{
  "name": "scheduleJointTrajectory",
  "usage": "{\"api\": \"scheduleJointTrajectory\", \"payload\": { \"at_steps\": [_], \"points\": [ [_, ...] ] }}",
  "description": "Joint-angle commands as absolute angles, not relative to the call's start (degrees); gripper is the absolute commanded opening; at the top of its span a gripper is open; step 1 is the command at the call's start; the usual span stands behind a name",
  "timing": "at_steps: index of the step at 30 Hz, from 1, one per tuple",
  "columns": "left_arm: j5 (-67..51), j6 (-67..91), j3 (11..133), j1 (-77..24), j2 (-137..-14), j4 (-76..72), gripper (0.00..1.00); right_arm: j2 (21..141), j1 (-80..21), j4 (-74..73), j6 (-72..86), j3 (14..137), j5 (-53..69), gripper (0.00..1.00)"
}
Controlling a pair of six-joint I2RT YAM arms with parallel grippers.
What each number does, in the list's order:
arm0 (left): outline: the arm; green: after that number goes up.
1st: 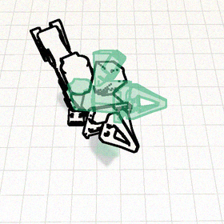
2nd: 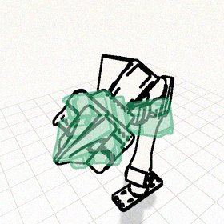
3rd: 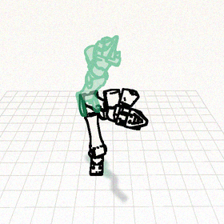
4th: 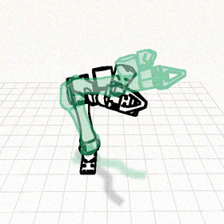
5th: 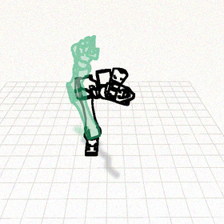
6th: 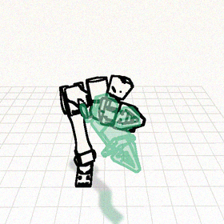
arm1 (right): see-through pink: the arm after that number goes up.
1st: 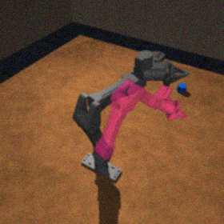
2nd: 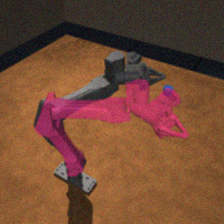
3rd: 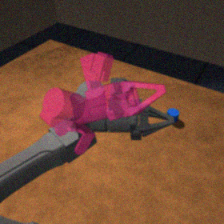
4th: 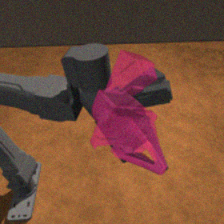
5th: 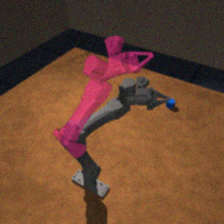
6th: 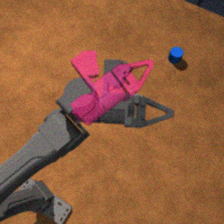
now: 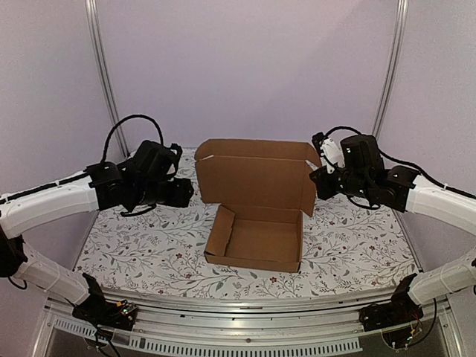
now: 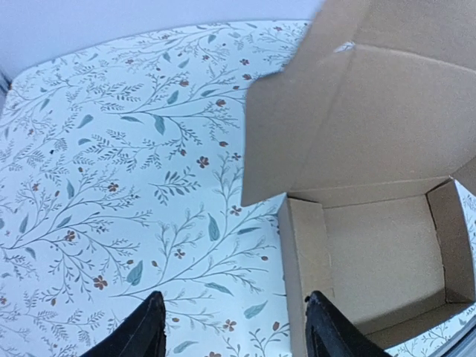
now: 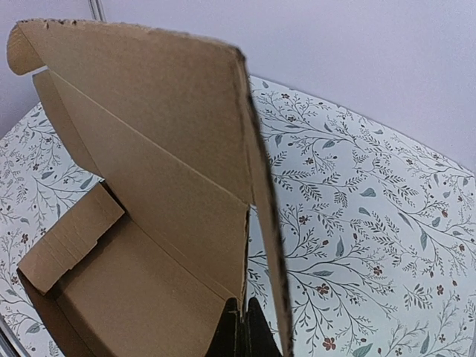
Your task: Fold the paper box
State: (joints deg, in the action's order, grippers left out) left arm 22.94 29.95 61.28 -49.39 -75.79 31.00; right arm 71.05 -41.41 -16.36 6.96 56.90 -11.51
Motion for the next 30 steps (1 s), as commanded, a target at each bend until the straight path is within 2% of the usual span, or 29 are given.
{"api": "scheduleJointTrajectory", "payload": {
  "at_steps": [1,13,24,30],
  "points": [
    [16.2,21.7,59.0,-41.8,-73.4,28.5,0.62,69.5,-42.0,-14.7,6.0,56.0,-10.1,0.0],
    [-10.8,14.9,56.0,-27.5,-75.7,14.0,0.58,68.4,-42.3,-15.5,5.1,56.5,-6.9,0.0],
    [-20.3,10.7,52.5,-24.8,-78.0,1.0,0.53,68.4,-42.3,-16.4,4.7,57.5,-4.5,0.0],
    [-21.6,9.9,52.5,-22.8,-79.2,-3.7,0.51,67.7,-42.3,-16.7,4.4,57.6,-2.6,0.0]
  ]
}}
